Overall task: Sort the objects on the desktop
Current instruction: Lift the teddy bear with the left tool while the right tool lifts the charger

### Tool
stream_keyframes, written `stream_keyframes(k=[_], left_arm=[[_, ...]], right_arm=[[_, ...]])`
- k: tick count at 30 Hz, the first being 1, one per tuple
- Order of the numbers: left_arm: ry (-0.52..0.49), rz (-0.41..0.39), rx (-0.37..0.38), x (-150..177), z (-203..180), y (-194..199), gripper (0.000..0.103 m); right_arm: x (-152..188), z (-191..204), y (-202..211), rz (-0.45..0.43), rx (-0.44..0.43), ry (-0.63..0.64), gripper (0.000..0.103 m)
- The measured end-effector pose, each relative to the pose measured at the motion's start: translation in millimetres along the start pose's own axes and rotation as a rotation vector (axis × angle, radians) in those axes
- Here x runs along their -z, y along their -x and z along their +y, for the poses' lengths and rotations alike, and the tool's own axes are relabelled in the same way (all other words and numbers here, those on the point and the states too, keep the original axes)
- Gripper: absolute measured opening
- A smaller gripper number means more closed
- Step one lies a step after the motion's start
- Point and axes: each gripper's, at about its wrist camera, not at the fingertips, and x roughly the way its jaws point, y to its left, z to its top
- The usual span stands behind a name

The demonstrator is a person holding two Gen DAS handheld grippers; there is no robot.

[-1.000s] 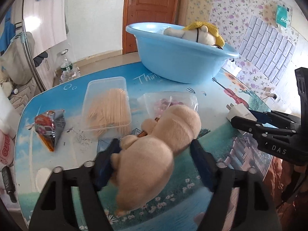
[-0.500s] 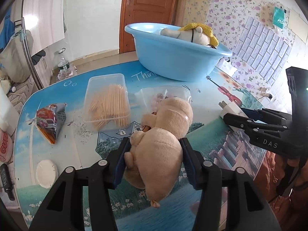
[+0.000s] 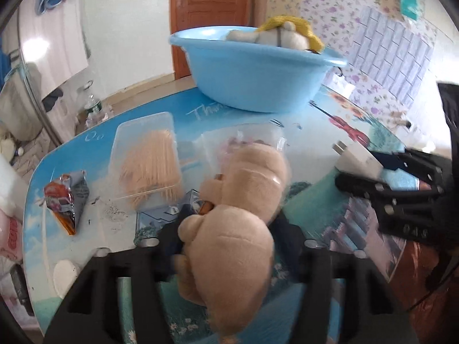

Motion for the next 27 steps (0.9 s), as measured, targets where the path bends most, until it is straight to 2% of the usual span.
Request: stream_keyframes(k=[2,3,12,21,27], left_arm=[[-0.002,0.003,0.016,2.1,-0.8,3.3,0.046],[0.007,0.004,0.029,3.4,0.1,5.2,0.046],[0.068,-0.048,0.069,7.3,0.9,35.1,0.045],[0.091,-0.122,0.077,-2.4,-0.5,62.0,0.045],[0.104,-0.147,0.072,-4.7,2.0,71.4,0.045]], right_arm=[[-0.6,-2.9,0.1,-0.002,-0.009,-0.011,0.048],[-0.9,-3.5,0.3,-0.001,-0.007,-0.012,0.038],[0.3,-3.3,6.8,-0.006,-0.059,-0.015,0.038],[-8.1,4.3,32.1,-0.065,-0.098,0.003,0.038],[-16.9,7.5,50.8,-0.108,-0.161,-0.015,0.038]])
